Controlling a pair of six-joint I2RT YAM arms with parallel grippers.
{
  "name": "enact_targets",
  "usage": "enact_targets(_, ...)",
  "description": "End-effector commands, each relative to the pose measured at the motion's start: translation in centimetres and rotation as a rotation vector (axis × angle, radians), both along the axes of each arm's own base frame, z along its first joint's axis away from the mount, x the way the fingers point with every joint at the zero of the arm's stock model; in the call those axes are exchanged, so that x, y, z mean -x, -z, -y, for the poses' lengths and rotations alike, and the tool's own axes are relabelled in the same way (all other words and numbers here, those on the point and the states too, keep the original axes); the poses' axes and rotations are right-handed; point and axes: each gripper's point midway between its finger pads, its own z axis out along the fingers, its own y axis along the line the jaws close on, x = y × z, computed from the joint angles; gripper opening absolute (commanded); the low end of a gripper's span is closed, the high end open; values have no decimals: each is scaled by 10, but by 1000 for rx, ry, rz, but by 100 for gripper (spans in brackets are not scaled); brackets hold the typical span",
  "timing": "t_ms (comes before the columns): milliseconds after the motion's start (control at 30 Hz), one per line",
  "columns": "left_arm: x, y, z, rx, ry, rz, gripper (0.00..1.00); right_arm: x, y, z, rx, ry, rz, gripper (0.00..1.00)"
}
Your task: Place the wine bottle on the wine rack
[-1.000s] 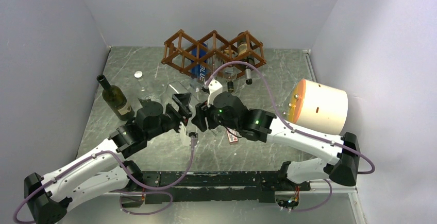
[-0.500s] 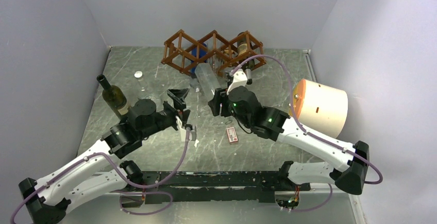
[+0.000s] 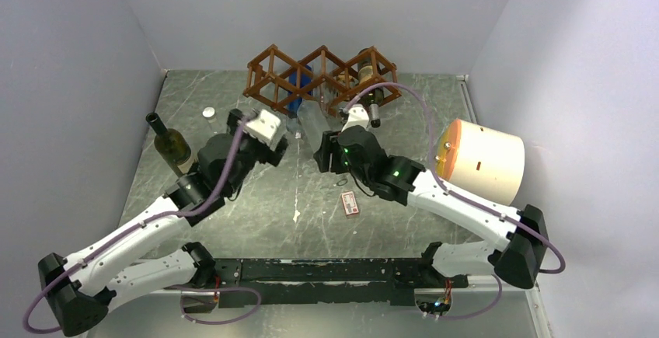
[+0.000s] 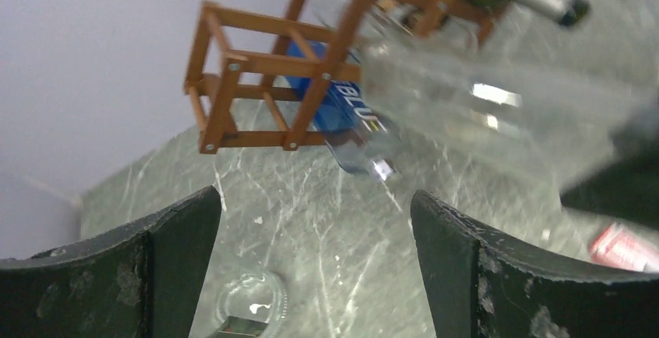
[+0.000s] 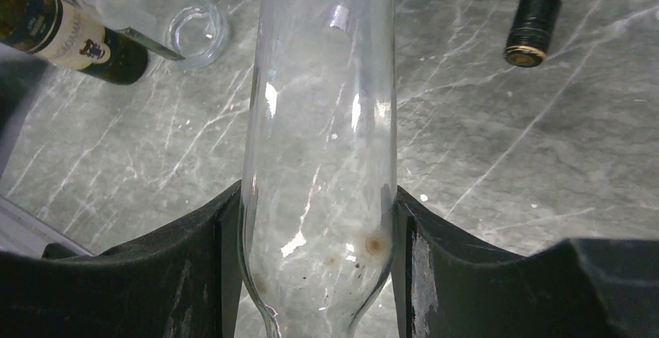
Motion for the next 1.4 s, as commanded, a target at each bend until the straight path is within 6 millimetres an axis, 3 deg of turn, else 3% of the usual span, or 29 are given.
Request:
enact_targets(0, -14, -45, -34, 458, -288, -88, 95, -11, -18, -28, -102, -42, 40, 0)
enact_targets(167, -10, -66, -43, 557, -306, -212, 95, -21, -11, -53, -108, -77, 24, 0)
enact_targets(333, -13, -72, -49, 450, -371, -289, 95, -45, -8, -93, -157, -82, 27, 0)
enact_targets(567, -8, -89, -61, 479, -361, -225, 95, -75, -9, -118, -189, -28, 58, 0)
enact_targets(667, -6, -84, -63, 482, -356, -218, 95, -85, -5, -128, -176, -11, 54, 0)
enact_targets(1033, -10, -74, -68, 476, -385, -234, 95, -111, 9, -137, -162, 91, 52, 0)
enact_targets(1367, -12, -69, -67, 483, -387, -250, 95, -139, 2, -142, -235, 199, 112, 0)
